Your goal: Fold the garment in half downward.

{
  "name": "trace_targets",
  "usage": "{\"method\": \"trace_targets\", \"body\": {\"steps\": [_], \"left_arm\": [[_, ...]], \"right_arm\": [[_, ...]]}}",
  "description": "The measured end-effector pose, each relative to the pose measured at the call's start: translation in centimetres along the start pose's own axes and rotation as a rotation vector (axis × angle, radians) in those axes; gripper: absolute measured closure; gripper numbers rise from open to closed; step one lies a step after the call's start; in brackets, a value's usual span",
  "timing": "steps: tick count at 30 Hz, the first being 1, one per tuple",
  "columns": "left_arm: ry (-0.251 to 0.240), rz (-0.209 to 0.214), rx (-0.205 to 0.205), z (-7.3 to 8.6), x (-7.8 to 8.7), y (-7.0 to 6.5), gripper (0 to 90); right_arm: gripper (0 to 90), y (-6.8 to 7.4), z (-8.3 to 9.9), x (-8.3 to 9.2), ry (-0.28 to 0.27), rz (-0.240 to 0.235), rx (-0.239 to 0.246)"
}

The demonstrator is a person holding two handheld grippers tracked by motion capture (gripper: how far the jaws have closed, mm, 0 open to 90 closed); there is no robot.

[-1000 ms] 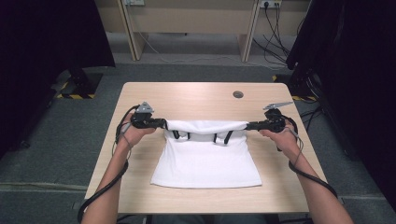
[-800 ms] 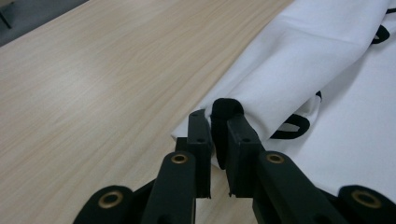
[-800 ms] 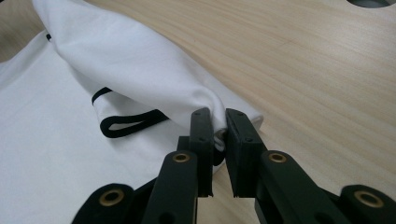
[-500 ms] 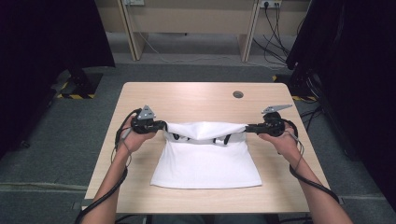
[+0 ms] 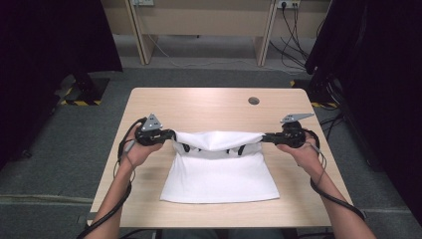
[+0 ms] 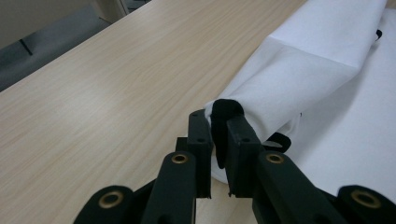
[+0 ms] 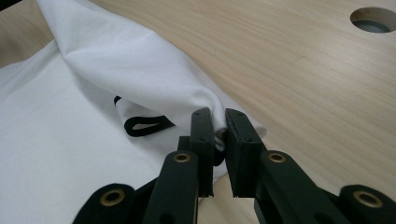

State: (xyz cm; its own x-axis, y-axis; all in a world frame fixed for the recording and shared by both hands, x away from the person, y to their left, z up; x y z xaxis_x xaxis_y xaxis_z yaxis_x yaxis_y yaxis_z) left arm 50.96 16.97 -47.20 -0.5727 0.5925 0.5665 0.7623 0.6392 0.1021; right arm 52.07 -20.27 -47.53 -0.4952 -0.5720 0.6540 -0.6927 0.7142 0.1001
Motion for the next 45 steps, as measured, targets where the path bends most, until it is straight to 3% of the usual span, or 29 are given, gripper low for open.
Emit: {"method": "trace_targets", "body": {"steps": [12, 21, 45], "left_arm": [[0.013, 0.004, -0.043, 0.5, 0.6, -1.7, 81.0], [0.008, 0.013, -0.053, 1.0, 1.1, -2.7, 81.0], [0.023, 0.032, -0.099, 2.0, 2.6, -5.3, 81.4]], "right_arm": [[82.5, 0.5, 0.7, 0.6, -0.004, -0.013, 0.006], [82.5, 0.6, 1.1, 1.1, -0.014, -0.02, 0.001], [82.5, 2.3, 2.5, 2.4, -0.004, -0.038, 0.047]]}}
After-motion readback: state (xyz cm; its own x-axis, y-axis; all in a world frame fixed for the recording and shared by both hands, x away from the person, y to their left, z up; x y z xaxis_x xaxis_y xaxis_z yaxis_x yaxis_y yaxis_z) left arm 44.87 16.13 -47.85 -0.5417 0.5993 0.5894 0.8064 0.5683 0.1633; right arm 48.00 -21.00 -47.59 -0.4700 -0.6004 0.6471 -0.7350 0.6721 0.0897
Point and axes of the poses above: each handheld gripper's, and its own axes: x roughly backward along the jaws, z roughly out of its underside, y roughly to its left, the point moved 9 cm from there along -x, roughly forward along the jaws, and after that the axes turned 4 degrees about z, right-handed, at the moved point
